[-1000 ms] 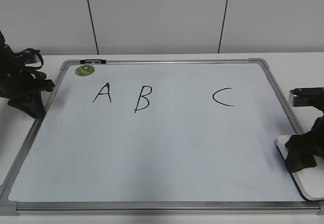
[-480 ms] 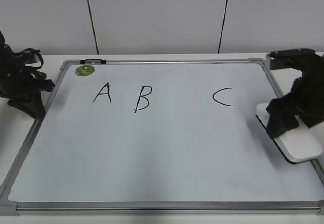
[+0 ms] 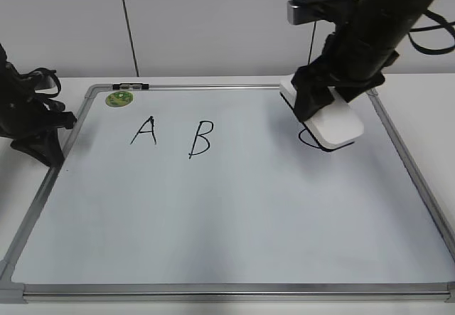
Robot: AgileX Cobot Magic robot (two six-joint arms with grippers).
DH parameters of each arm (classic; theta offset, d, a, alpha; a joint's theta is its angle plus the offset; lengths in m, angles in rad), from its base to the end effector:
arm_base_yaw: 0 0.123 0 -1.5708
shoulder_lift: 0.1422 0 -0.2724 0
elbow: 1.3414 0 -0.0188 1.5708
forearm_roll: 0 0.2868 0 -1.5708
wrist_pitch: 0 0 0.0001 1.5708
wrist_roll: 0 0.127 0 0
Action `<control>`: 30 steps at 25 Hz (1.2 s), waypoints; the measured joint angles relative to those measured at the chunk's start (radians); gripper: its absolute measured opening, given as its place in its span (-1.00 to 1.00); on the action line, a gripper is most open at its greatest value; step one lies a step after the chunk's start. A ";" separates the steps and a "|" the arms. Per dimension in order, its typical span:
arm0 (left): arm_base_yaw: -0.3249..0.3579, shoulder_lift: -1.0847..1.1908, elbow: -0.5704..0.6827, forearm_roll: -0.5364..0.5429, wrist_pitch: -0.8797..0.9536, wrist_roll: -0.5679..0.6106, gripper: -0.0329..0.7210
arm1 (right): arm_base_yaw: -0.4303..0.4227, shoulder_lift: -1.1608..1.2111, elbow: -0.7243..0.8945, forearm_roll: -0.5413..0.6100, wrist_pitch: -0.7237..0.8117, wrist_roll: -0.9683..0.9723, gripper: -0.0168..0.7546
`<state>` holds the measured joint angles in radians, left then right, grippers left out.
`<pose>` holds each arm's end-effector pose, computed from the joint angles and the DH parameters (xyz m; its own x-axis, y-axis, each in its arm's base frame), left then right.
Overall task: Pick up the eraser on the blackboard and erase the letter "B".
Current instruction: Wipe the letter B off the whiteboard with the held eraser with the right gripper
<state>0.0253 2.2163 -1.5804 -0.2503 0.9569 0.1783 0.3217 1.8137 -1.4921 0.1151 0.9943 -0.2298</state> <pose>0.4579 -0.0141 0.0576 -0.9962 0.0062 -0.0865 0.0234 0.9797 -0.1992 0.4025 0.1470 0.2081 -0.8230 -0.4485 -0.3487 -0.4891 0.8716 0.0331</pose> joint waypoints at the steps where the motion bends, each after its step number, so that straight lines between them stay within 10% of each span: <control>1: 0.000 0.000 0.000 0.000 0.000 0.000 -0.78 | 0.012 0.028 -0.040 0.000 0.005 0.000 0.42; 16: 0.000 0.000 0.000 -0.002 0.002 0.000 -0.78 | 0.119 0.416 -0.454 -0.010 0.009 0.000 0.42; 30: 0.000 0.000 -0.001 -0.003 0.002 0.000 -0.78 | 0.164 0.532 -0.511 -0.010 -0.198 0.000 0.42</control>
<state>0.0253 2.2163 -1.5813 -0.2529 0.9584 0.1783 0.4858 2.3456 -2.0035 0.1053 0.7962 -0.2298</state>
